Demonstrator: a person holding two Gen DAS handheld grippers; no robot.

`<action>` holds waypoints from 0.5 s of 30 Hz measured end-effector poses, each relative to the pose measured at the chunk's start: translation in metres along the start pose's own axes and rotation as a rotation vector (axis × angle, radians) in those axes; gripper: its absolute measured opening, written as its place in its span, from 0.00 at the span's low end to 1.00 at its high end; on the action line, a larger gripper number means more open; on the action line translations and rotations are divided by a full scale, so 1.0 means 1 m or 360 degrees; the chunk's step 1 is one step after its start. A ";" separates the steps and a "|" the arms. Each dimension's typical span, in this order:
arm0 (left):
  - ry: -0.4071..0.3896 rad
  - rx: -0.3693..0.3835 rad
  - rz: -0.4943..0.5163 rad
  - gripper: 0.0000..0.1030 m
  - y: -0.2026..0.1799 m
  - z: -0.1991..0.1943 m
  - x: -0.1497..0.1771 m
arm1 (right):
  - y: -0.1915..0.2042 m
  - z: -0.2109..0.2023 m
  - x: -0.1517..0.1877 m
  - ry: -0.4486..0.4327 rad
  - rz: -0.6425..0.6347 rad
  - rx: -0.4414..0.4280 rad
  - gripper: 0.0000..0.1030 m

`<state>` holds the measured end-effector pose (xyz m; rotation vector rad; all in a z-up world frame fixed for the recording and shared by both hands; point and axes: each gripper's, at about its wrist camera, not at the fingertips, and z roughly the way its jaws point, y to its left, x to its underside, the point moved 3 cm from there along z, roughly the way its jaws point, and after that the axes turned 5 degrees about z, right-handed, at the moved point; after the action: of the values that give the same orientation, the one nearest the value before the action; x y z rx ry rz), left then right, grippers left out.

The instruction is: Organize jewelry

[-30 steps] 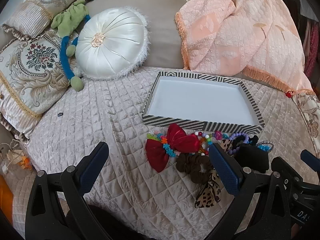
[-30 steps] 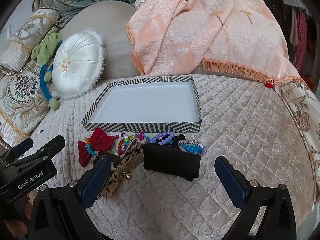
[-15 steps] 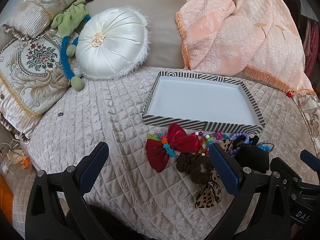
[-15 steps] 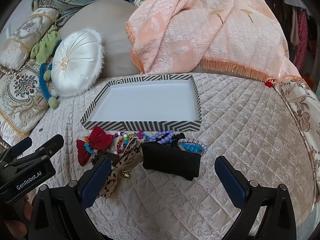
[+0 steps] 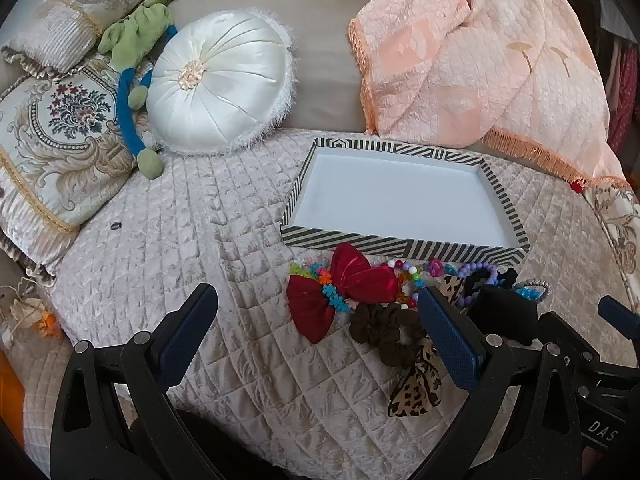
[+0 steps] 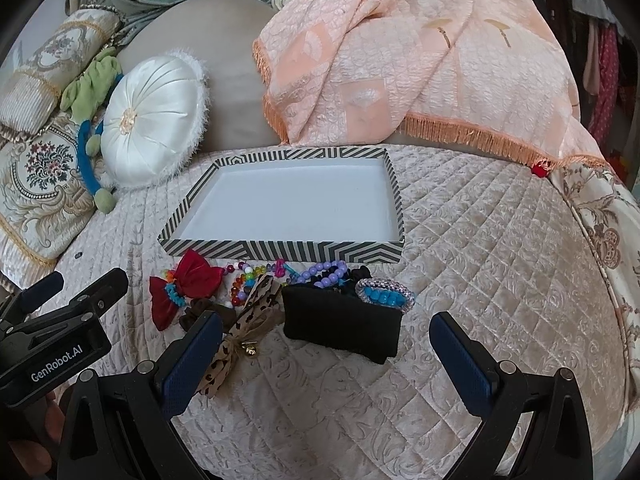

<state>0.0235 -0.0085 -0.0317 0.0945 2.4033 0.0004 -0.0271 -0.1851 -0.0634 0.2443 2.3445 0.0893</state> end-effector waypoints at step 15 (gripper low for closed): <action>0.0019 0.0051 -0.0124 0.98 0.024 0.014 0.000 | -0.009 0.009 -0.001 0.0026 -0.0027 0.0019 1.00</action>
<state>0.0343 0.0152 -0.0410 0.0157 2.4181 -0.0739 -0.0215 -0.1938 -0.0705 0.2301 2.3639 0.0696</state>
